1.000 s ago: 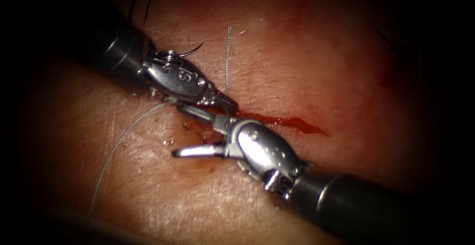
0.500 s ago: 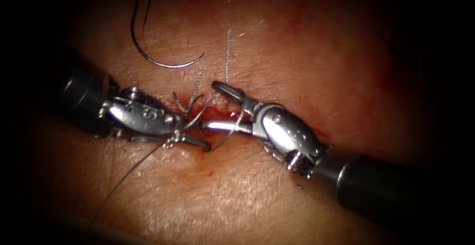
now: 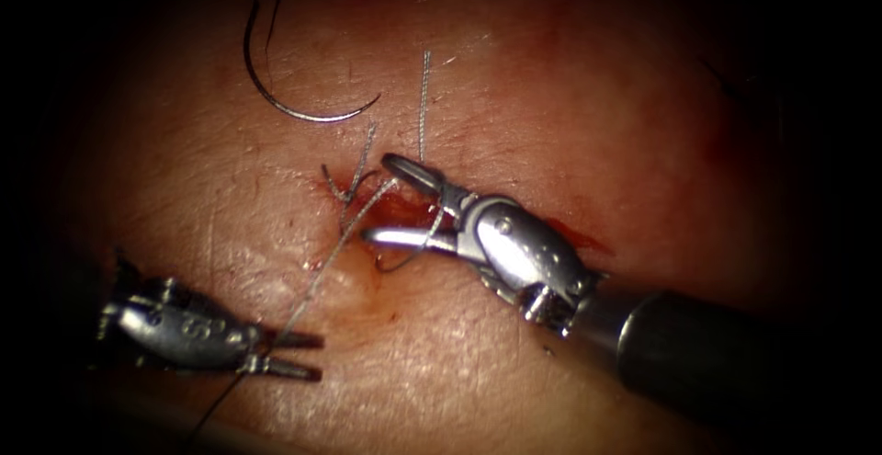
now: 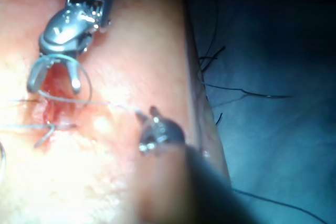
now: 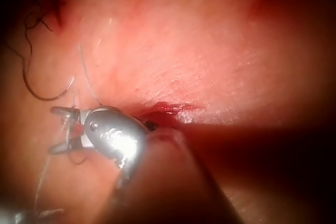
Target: Wound Closure
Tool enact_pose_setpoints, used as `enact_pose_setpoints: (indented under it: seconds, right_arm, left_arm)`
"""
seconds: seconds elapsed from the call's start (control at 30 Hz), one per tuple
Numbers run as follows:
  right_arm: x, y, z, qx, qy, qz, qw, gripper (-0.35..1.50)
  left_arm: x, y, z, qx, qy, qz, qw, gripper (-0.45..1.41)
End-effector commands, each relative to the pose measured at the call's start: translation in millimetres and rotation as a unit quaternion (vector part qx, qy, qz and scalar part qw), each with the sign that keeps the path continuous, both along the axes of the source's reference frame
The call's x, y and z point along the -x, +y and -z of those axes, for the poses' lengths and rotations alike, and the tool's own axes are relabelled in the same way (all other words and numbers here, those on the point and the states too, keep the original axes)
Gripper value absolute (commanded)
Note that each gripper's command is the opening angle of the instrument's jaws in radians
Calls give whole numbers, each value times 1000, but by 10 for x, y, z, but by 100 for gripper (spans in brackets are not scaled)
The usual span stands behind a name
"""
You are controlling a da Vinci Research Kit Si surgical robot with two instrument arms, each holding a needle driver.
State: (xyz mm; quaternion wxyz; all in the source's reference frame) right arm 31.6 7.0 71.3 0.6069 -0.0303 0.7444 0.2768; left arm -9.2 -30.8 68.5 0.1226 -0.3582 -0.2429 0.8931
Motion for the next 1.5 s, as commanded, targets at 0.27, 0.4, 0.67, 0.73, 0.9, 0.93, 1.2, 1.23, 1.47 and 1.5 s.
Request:
enact_pose_setpoints:
  seconds: [0.27, 0.4, 0.67, 0.73, 0.9, 0.93, 1.2, 1.23, 1.47, 1.5]
  right_arm:
    - [-9, -2, -3, -2, 3, 2, 1000, 51]
    - [-8, 0, -1, -5, -1, -5, 1000, 51]
    - [-5, 4, -6, -9, -13, -23, 1000, 52]
    - [-6, 3, -6, -8, -13, -22, 1000, 52]
    - [-6, 3, -6, -8, -13, -22, 1000, 52]
    - [-6, 3, -6, -8, -13, -22, 1000, 52]
    - [-5, 4, -6, -8, -13, -23, 1000, 52]
    - [-5, 4, -6, -8, -13, -23, 1000, 52]
    - [-12, 7, -8, -14, -37, -25, 999, 54]
    - [-14, 6, -9, -15, -41, -23, 999, 54]
  left_arm:
    - [-6, -40, -6, -11, 0, -2, 1000, 17]
    - [-13, -55, -2, -11, 2, -1, 1000, 24]
    - [-23, -80, 8, -13, 2, -4, 1000, 27]
    - [-25, -82, 11, -14, 1, -4, 1000, 26]
    - [-29, -86, 14, -18, 3, -2, 1000, 24]
    - [-30, -88, 16, -22, 5, 2, 1000, 24]
    - [-29, -102, 28, -25, 8, 5, 1000, -11]
    - [-27, -102, 28, -25, 10, 5, 1000, -15]
    - [-5, -111, 44, -20, 35, -13, 999, -45]
    - [-3, -111, 47, -20, 37, -17, 999, -45]
